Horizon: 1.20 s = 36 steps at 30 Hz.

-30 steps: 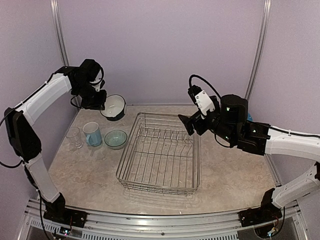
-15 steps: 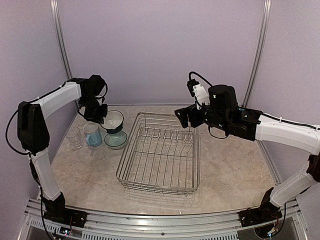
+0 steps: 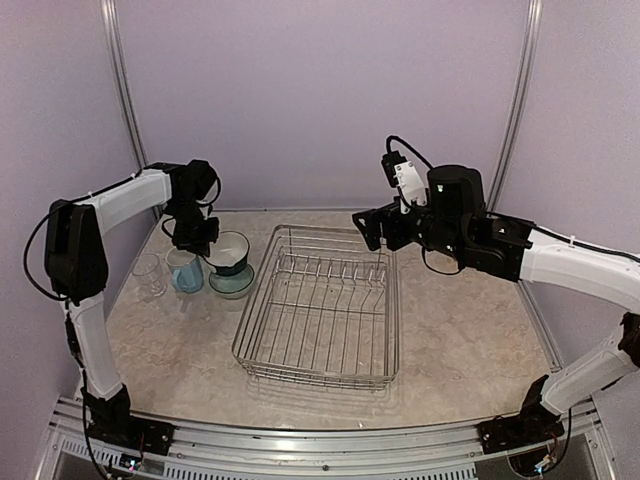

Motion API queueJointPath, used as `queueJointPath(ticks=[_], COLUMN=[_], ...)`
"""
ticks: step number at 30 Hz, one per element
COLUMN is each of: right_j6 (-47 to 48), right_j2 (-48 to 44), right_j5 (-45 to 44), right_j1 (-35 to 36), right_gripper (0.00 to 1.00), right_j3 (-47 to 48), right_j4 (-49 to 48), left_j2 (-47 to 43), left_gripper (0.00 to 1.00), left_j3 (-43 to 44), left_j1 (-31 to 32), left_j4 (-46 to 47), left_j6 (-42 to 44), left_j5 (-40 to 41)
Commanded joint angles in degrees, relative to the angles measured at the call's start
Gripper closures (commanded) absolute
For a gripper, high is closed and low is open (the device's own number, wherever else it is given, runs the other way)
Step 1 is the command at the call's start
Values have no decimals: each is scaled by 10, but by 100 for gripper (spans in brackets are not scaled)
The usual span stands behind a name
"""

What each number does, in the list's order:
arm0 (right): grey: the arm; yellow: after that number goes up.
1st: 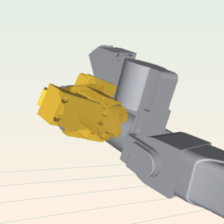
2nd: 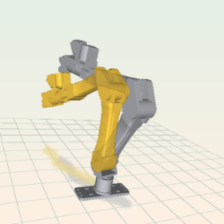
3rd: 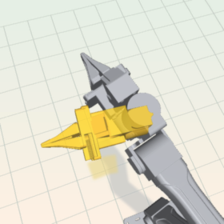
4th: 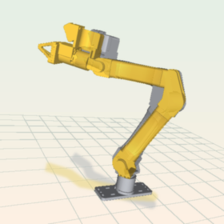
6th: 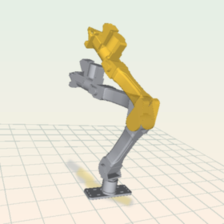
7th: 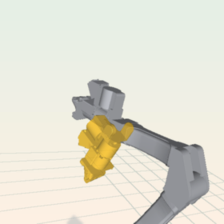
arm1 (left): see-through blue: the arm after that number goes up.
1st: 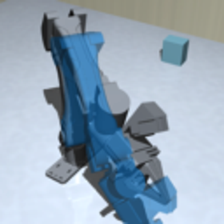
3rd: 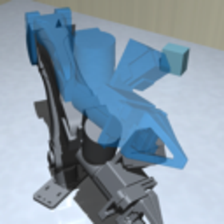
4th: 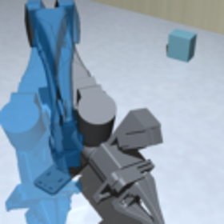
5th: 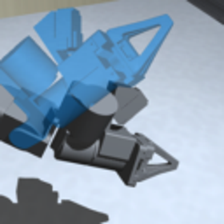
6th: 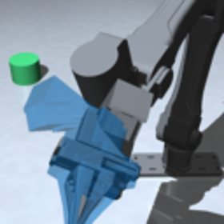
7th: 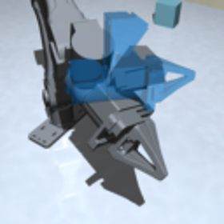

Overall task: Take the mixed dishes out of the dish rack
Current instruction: Place the bowl in the bowl.

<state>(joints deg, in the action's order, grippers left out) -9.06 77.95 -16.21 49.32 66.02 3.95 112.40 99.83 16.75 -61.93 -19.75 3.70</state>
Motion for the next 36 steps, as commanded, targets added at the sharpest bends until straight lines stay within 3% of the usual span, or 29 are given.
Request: queueJointPath(ticks=[1, 22, 36], right_j6=[-10, -8, -9], right_j2=[-18, -20, -38], right_j5=[5, 10, 12], right_j1=[0, 0, 0], right_gripper=[0, 0, 0], right_j3=[-14, -7, -26], right_j4=[-5, -6, -16], left_j2=[7, 45, 28], left_gripper=[100, 98, 84], left_j3=[13, 31, 29], left_j1=[2, 18, 22], left_j4=[0, -28, -25], left_j6=[-8, -5, -2], left_j5=[9, 24, 16])
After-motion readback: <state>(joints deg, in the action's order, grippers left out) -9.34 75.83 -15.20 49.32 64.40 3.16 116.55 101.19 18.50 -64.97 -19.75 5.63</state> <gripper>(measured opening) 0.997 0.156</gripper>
